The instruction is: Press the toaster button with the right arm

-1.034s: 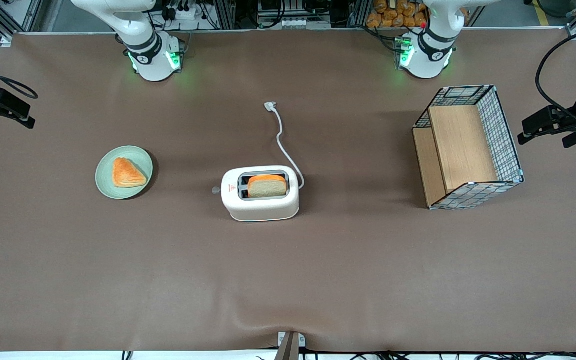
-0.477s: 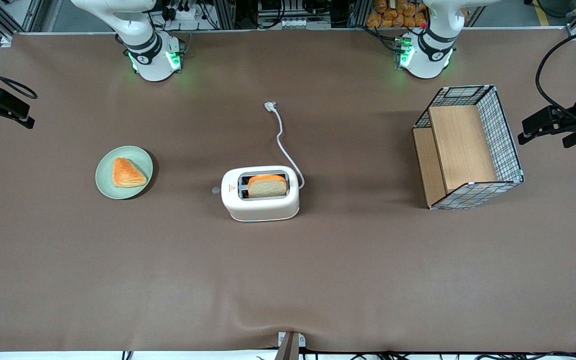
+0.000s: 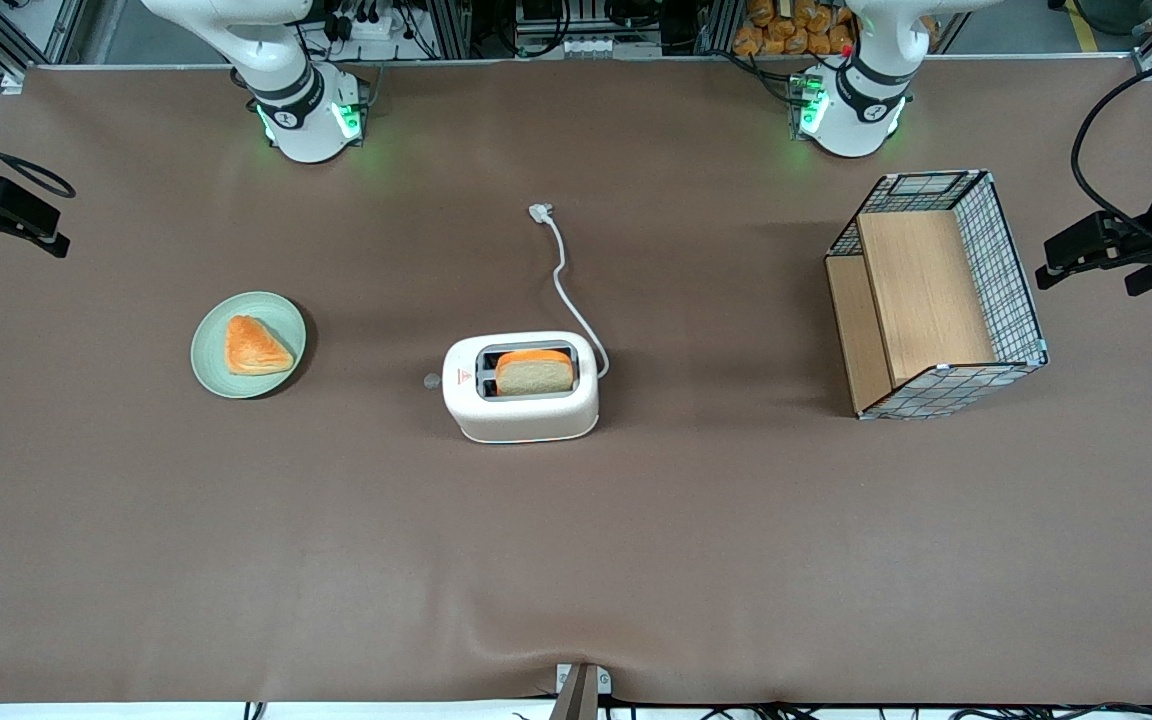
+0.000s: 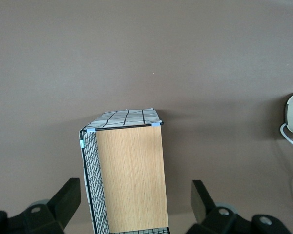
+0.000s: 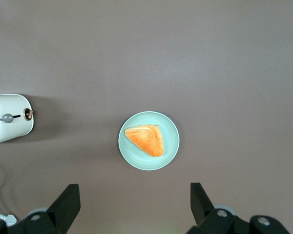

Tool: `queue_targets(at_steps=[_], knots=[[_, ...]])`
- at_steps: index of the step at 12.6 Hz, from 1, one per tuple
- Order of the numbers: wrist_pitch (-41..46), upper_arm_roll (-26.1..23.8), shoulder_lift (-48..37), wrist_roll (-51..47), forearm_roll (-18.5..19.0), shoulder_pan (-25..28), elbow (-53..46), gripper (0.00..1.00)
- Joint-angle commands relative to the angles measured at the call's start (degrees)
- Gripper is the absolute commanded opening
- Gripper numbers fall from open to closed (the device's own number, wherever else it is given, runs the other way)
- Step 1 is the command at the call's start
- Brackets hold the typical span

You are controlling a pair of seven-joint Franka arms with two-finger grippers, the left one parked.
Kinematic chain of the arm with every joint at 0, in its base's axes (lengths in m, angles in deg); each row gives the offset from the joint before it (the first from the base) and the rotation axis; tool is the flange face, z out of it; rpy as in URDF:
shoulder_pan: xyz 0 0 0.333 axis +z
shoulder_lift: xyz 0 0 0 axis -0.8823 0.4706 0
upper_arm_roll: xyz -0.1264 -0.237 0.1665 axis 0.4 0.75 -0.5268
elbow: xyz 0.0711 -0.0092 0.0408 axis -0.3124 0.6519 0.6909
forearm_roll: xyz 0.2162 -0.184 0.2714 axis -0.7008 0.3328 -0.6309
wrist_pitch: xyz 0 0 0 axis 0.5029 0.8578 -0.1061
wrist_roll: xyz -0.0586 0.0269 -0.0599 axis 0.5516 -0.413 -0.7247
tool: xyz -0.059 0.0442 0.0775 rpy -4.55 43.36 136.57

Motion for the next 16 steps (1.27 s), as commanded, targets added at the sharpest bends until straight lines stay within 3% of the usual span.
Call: queue_targets(at_steps=[1, 4, 12, 14, 16], knots=[[0.6, -0.4, 0.7, 0.5, 0.1, -0.3, -0.4, 1.00], [0.9, -0.6, 1.4, 0.6, -0.2, 0.1, 0.7, 1.00], [0.5, -0.4, 8.7, 0.7, -9.8, 0.1, 1.3, 1.00], [0.0, -0.4, 10.3, 0.6, -11.2, 1.2, 1.6, 0.75], [-1.8, -0.4, 12.5, 0.4, -12.8, 2.8, 2.4, 0.38]])
